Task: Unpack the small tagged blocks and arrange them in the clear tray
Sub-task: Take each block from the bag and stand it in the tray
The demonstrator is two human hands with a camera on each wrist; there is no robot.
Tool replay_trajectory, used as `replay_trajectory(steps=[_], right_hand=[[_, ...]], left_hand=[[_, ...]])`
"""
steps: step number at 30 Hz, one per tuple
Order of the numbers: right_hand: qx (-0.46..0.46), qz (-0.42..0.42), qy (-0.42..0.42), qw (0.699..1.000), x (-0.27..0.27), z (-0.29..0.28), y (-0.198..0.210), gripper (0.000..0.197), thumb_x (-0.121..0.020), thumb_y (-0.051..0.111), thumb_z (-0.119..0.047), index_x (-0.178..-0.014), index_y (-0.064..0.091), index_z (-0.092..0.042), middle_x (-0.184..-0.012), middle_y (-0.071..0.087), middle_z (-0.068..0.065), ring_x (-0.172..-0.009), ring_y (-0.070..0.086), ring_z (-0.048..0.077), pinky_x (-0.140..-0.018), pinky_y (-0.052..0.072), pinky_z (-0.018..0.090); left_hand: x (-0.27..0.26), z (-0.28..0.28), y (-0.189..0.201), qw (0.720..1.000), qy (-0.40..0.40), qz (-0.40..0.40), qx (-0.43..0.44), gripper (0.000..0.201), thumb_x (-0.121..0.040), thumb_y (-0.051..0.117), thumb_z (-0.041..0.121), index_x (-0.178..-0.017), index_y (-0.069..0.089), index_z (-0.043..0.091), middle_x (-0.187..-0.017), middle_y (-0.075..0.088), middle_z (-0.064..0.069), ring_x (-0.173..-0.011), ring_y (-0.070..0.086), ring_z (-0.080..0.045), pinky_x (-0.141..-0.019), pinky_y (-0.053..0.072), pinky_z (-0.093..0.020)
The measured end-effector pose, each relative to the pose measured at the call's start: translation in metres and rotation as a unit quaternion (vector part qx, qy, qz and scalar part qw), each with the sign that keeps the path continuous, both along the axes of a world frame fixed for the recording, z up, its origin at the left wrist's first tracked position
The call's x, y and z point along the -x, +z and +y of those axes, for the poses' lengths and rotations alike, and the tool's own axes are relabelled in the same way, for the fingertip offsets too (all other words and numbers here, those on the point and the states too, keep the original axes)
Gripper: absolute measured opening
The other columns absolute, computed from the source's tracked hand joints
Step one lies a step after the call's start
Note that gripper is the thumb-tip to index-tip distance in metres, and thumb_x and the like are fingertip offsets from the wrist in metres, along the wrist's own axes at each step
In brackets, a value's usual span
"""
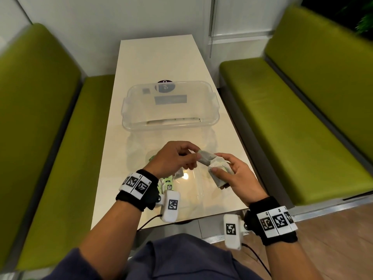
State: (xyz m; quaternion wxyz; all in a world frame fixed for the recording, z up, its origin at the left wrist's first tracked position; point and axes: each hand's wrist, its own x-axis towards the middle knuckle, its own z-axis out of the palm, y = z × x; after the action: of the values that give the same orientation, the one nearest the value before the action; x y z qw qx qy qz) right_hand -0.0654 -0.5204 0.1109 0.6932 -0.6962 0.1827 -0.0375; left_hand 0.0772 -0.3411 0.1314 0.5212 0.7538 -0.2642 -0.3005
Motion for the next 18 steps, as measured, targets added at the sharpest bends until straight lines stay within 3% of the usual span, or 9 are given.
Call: replay_trajectory(steps=[3, 6, 10, 13, 15, 18], right_hand=[[-0.001, -0.002, -0.018, 1.000, 0.001, -0.002, -0.003, 0.027, -0.091, 0.074, -0.013, -0.114, 0.069, -0.024, -0.103, 0.073, 0.011, -0.078, 0.065, 0.015, -0.056, 0.053, 0.026], [-0.002, 0.003, -0.028, 1.000, 0.003, -0.005, -0.007, 0.025, -0.091, 0.072, -0.012, -0.111, 0.071, -0.027, -0.104, 0.076, 0.007, -0.081, 0.065, 0.019, -0.056, 0.052, 0.029], [-0.008, 0.001, -0.030, 1.000, 0.004, -0.008, -0.010, 0.025, -0.092, 0.070, -0.010, -0.111, 0.071, -0.027, -0.106, 0.077, 0.007, -0.083, 0.066, 0.021, -0.056, 0.051, 0.031], [-0.009, 0.001, -0.031, 0.999, 0.003, -0.009, -0.010, 0.025, -0.092, 0.070, -0.010, -0.111, 0.071, -0.027, -0.106, 0.076, 0.009, -0.083, 0.065, 0.021, -0.056, 0.050, 0.031], [-0.008, 0.001, -0.029, 1.000, 0.003, -0.009, -0.010, 0.025, -0.092, 0.070, -0.011, -0.111, 0.071, -0.027, -0.106, 0.076, 0.009, -0.083, 0.065, 0.021, -0.057, 0.051, 0.032], [-0.007, 0.004, -0.031, 0.999, 0.002, -0.011, -0.012, 0.025, -0.092, 0.070, -0.011, -0.111, 0.072, -0.026, -0.106, 0.075, 0.010, -0.082, 0.065, 0.021, -0.058, 0.051, 0.033]], left_hand=[[-0.006, 0.006, 0.004, 0.999, 0.023, 0.021, 0.022, 0.012, -0.095, 0.070, 0.009, -0.105, 0.074, 0.003, -0.088, 0.079, -0.015, -0.079, 0.075, -0.023, -0.076, 0.059, -0.030], [-0.016, 0.013, 0.009, 0.997, 0.050, 0.057, 0.033, 0.016, -0.099, 0.063, 0.008, -0.105, 0.075, 0.000, -0.092, 0.079, -0.017, -0.085, 0.077, -0.026, -0.084, 0.062, -0.033], [-0.035, 0.021, 0.001, 0.997, 0.062, 0.023, -0.043, 0.010, -0.093, 0.072, 0.013, -0.100, 0.076, 0.007, -0.089, 0.079, -0.012, -0.088, 0.077, -0.029, -0.091, 0.062, -0.042], [-0.047, 0.024, -0.014, 0.984, 0.040, -0.047, -0.165, 0.017, -0.090, 0.073, 0.012, -0.104, 0.069, 0.019, -0.088, 0.078, -0.003, -0.079, 0.077, -0.022, -0.084, 0.063, -0.042], [-0.050, 0.023, -0.025, 0.972, 0.037, -0.074, -0.221, 0.021, -0.090, 0.072, 0.012, -0.108, 0.063, 0.020, -0.093, 0.076, -0.001, -0.076, 0.076, -0.020, -0.077, 0.062, -0.040], [-0.051, 0.016, -0.043, 0.952, 0.015, -0.123, -0.281, 0.015, -0.089, 0.071, 0.015, -0.104, 0.066, 0.019, -0.102, 0.073, -0.001, -0.080, 0.070, -0.015, -0.070, 0.055, -0.027]])
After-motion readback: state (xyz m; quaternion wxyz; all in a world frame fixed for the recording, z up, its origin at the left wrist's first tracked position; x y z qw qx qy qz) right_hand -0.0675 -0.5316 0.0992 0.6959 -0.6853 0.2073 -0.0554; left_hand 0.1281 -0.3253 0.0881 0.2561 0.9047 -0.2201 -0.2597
